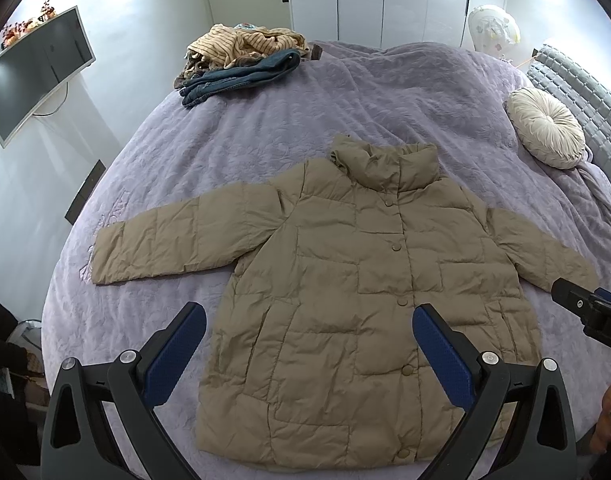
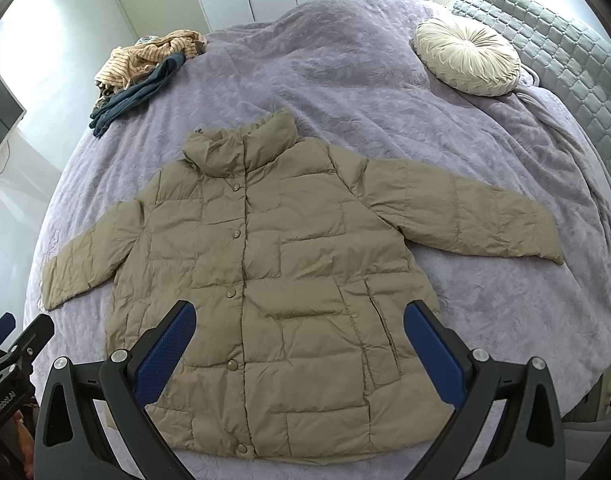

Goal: Fold large clothes

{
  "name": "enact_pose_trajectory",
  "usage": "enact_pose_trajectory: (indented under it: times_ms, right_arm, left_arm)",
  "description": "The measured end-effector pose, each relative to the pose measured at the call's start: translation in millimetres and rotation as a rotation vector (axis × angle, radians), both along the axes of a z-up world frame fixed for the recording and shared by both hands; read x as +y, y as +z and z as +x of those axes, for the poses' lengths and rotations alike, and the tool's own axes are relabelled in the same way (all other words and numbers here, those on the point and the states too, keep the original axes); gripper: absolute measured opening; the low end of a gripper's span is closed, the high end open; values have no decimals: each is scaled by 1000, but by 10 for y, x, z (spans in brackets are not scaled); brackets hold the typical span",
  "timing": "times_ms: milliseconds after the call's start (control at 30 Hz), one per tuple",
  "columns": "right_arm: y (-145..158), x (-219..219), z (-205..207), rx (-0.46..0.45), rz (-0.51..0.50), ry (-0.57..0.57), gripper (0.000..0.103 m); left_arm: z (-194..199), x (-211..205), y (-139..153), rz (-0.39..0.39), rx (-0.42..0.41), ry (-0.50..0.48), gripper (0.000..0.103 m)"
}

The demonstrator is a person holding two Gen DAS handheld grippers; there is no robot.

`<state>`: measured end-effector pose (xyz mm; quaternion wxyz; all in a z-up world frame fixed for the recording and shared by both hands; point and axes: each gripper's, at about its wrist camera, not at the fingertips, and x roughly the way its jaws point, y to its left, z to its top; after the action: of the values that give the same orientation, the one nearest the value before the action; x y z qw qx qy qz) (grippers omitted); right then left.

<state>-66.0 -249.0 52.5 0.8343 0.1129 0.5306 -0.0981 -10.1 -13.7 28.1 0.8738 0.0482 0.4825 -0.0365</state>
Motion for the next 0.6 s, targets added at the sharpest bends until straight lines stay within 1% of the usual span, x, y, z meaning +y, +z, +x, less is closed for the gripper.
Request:
enact_pose_trajectory:
  times_ms: [600]
  right_arm:
    - [-12, 0, 9, 2, 3, -1, 103]
  left_arm:
    - [16, 18, -8, 0, 11, 11, 103]
